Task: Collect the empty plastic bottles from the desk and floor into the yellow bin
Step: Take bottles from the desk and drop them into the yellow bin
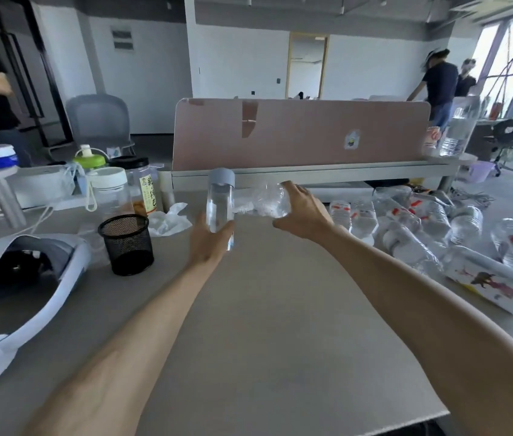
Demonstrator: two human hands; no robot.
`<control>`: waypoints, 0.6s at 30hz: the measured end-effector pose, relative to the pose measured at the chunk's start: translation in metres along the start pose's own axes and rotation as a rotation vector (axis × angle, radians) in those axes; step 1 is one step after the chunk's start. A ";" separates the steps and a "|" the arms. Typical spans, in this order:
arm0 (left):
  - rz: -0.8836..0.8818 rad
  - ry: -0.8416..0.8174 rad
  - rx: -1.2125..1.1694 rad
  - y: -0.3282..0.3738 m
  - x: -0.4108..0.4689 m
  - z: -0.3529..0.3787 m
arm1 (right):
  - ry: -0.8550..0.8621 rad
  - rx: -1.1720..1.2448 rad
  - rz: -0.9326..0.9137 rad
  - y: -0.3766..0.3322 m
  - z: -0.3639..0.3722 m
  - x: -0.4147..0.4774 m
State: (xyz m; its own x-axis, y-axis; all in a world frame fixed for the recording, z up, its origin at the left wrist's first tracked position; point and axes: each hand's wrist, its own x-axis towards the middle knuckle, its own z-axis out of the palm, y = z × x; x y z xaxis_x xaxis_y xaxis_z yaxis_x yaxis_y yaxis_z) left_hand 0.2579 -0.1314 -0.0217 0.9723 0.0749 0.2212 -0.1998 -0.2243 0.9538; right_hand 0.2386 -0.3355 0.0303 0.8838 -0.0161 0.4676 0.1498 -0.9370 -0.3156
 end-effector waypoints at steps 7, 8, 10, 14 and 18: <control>0.100 -0.122 -0.047 0.065 -0.060 0.054 | 0.287 0.437 0.303 0.009 -0.087 -0.076; 0.106 -0.161 -0.046 0.074 -0.072 0.066 | 0.314 0.462 0.337 0.015 -0.098 -0.088; 0.139 -0.238 -0.064 0.089 -0.094 0.095 | 0.369 0.497 0.407 0.032 -0.119 -0.115; 0.178 -0.411 -0.107 0.117 -0.142 0.156 | 0.503 0.570 0.518 0.072 -0.155 -0.169; 0.241 -0.627 -0.073 0.142 -0.208 0.225 | 0.650 0.671 0.706 0.124 -0.201 -0.246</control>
State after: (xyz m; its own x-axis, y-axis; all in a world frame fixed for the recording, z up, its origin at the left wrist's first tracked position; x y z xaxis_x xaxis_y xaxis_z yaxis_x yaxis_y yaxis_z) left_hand 0.0542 -0.3975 0.0224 0.7816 -0.5517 0.2912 -0.4064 -0.0962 0.9086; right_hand -0.0493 -0.5182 0.0418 0.5007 -0.8166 0.2871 0.0915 -0.2799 -0.9557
